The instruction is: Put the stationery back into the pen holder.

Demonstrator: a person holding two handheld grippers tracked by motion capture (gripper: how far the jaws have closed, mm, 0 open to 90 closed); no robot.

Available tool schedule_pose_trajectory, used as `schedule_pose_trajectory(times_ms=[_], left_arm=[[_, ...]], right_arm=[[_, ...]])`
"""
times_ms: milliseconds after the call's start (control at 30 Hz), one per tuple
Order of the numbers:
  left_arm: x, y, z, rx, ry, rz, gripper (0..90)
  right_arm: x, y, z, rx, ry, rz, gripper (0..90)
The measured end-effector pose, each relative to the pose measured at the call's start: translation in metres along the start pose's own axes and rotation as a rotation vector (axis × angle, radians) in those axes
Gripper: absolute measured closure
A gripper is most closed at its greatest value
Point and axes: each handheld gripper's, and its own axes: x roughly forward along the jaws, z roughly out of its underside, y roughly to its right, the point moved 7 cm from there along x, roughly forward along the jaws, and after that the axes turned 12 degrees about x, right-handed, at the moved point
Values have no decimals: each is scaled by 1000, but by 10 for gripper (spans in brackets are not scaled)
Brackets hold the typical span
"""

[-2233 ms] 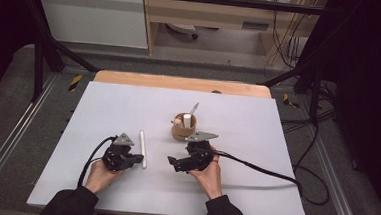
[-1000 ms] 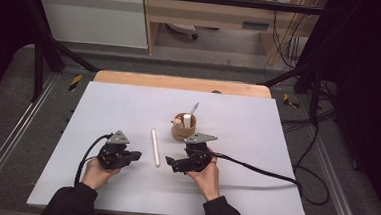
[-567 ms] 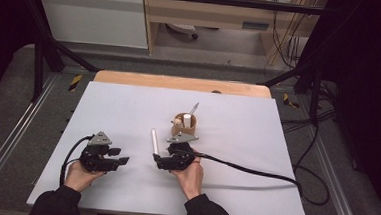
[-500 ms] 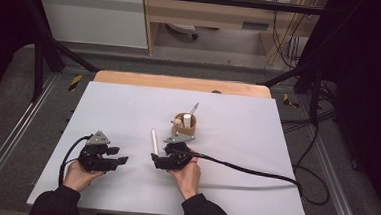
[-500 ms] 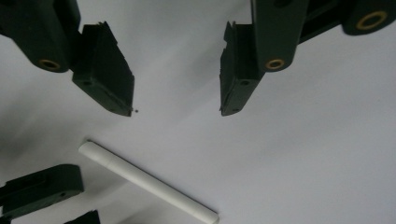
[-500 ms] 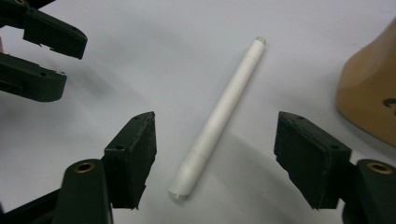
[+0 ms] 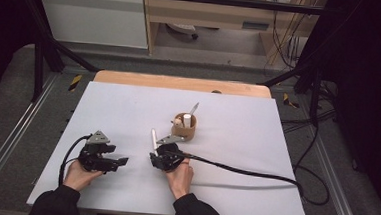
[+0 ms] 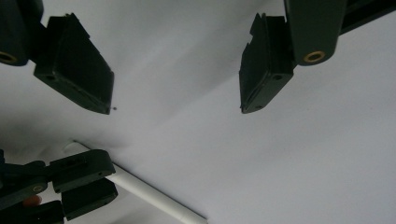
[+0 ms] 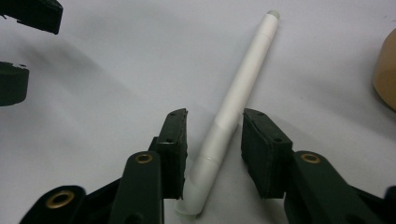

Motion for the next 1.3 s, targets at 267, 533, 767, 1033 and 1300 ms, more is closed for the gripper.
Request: schedule_pose_trajectory(times_ms=[267, 533, 767, 1033, 1300], left_arm=[[0, 0, 0, -5, 2, 1, 265], [0, 0, -1, -1, 4, 1, 266], [-1, 1, -2, 7, 15, 6, 258], [-3, 7, -9, 64, 42, 18, 210], [-4, 22, -22, 217, 62, 17, 188]], right_arm=[[0, 1, 1, 21, 10, 29, 730], [-2, 3, 1, 28, 13, 66, 786], [-4, 4, 0, 15, 2, 48, 790], [-26, -1, -13, -57, -17, -37, 790], [-57, -1, -24, -147, -108, -199, 790]])
